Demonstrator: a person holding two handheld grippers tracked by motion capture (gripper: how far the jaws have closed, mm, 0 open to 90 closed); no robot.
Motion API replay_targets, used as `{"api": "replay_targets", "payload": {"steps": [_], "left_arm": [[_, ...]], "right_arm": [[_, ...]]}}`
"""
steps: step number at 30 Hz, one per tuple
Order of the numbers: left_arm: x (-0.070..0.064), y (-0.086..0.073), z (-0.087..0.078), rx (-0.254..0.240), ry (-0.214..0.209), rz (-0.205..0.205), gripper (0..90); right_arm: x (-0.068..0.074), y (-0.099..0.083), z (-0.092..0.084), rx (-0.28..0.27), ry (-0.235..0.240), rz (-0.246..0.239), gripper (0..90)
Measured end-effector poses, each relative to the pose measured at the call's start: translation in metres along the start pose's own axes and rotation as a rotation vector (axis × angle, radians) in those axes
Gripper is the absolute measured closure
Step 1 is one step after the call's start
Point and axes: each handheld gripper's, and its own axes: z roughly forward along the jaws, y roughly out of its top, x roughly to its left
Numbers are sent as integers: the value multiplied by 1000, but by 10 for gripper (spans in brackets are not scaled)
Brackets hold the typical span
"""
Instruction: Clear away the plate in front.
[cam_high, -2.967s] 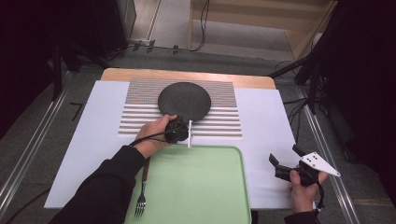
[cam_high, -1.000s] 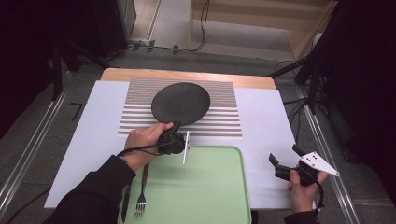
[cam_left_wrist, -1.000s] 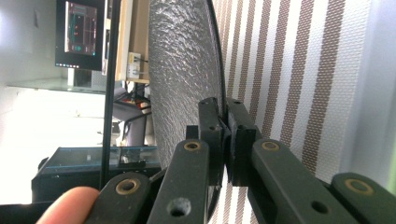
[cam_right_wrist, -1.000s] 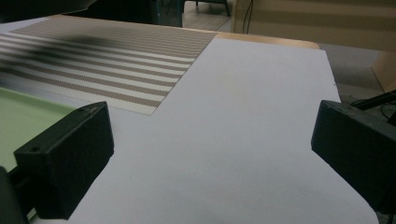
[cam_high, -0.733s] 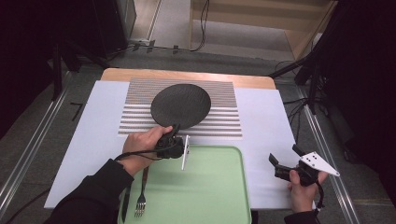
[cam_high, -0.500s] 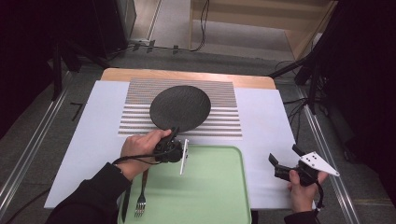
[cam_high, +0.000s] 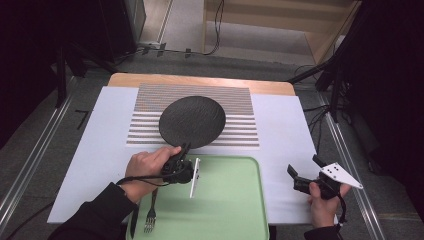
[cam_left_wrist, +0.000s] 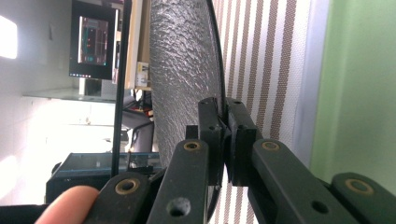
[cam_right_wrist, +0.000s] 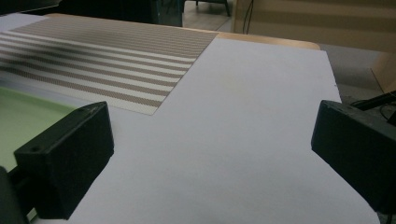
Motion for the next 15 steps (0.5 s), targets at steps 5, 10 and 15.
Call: {"api": "replay_targets", "payload": {"steps": [5,10,15], "left_arm": [[-2,3,-9,-13,1,8,862],[-6,7,-18,-25,2,13,863],[-12,9,-26,-33,1,32,863]], "right_arm": [[0,0,0,-2,-1,2,0],[0,0,0,-2,-1,1,0],[0,0,0,-2,-2,0,0]]}}
